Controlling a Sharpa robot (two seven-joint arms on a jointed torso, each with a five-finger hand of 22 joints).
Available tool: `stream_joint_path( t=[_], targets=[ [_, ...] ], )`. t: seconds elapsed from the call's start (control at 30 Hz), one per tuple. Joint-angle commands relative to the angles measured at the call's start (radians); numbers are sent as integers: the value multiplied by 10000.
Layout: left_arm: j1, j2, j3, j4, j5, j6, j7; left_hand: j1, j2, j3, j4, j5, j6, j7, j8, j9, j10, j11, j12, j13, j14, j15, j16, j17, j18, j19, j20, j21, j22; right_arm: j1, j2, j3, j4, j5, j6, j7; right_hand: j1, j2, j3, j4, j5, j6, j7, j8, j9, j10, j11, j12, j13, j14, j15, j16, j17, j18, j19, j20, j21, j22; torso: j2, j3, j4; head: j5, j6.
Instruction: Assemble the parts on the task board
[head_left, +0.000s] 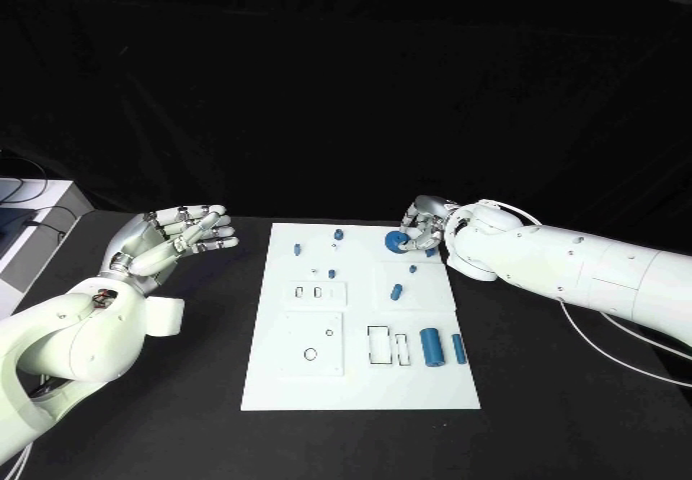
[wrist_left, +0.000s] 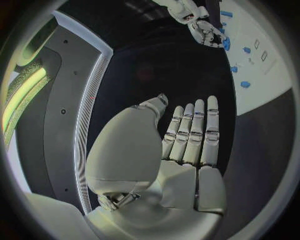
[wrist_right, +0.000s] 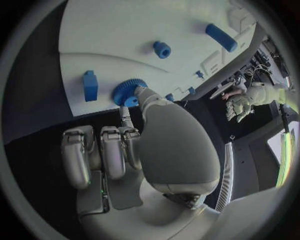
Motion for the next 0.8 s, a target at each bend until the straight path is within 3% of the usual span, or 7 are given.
stream_joint_path(
  t=[0.03, 0.27, 0.4, 0.6, 0.7, 0.8],
  targets=[
    [3, 20, 8, 14, -27, 188, 41, -23, -76, 68, 1, -3, 25, 126, -64, -17, 32, 24, -46, -12, -78, -10, -53, 16, 120, 55, -7, 49, 8, -41, 11, -22, 78, -433, -143, -167, -132, -14, -34, 73, 80, 80, -30, 70, -7, 1046, 30, 21, 2627, 883, 13, 49, 1904, -67, 1066, 46, 33, 2635, -3, 0, -9, 20, 5],
    [3, 24, 8, 4, -27, 191, 37, -23, -76, 68, 1, -3, 25, 126, -64, -17, 32, 24, -46, -12, -78, -10, -53, 16, 120, 55, -7, 49, 8, -64, -37, -22, 358, -645, -764, -151, 229, 338, 751, -83, 687, 630, -230, 271, 53, 1046, -156, 21, 2627, 881, -158, 48, 1892, -67, 1066, -96, 33, 2635, -12, -1, 4, 22, 13],
    [1, 21, 8, 6, -27, 190, 36, -23, -76, 68, 1, -3, 25, 126, -64, -17, 32, 24, -46, -12, -78, -10, -53, 16, 120, 55, -7, 49, 8, -91, -99, -21, 641, -859, -1255, -115, 172, 306, 1311, -243, 1056, 900, -333, 344, 115, 1046, -257, 21, 2627, 883, -256, 48, 1894, -67, 1066, -198, 33, 2635, -4, -3, -1, 26, 21],
    [-3, 14, 8, 9, -27, 193, 35, -23, -76, 68, 1, -3, 25, 126, -64, -17, 32, 24, -46, -12, -78, -10, -53, 16, 120, 55, -7, 49, 8, -139, -244, -18, 1180, -1371, -1903, -115, 42, 204, 1469, -305, 1099, 944, -349, 347, 138, 1046, -275, 21, 2627, 884, -276, 48, 1896, -67, 1066, -223, 33, 2635, -11, -4, -2, 31, 35],
    [-7, 9, 8, 10, -27, 193, 36, -23, -76, 68, 1, -3, 25, 126, -64, -17, 32, 24, -46, -12, -78, -10, -53, 16, 120, 55, -7, 49, 8, -152, -308, -16, 1510, -1656, -2202, -123, -195, 106, 1618, -352, 689, 944, -355, 317, 158, 1046, -281, 21, 2627, 884, -282, 47, 1891, -67, 1066, -235, 33, 2635, -9, -3, -6, 34, 43],
    [-10, 8, 8, 12, -27, 196, 36, -23, -76, 68, 1, -3, 25, 126, -64, -17, 32, 24, -46, -12, -78, -10, -53, 16, 120, 55, -7, 49, 8, -163, -339, -14, 1839, -1942, -2429, -132, -223, 94, 1638, -362, 644, 944, -355, 311, 161, 1046, -281, 21, 2627, 886, -282, 50, 1905, -67, 1066, -236, 33, 2635, -10, -5, -3, 38, 53]
  ],
)
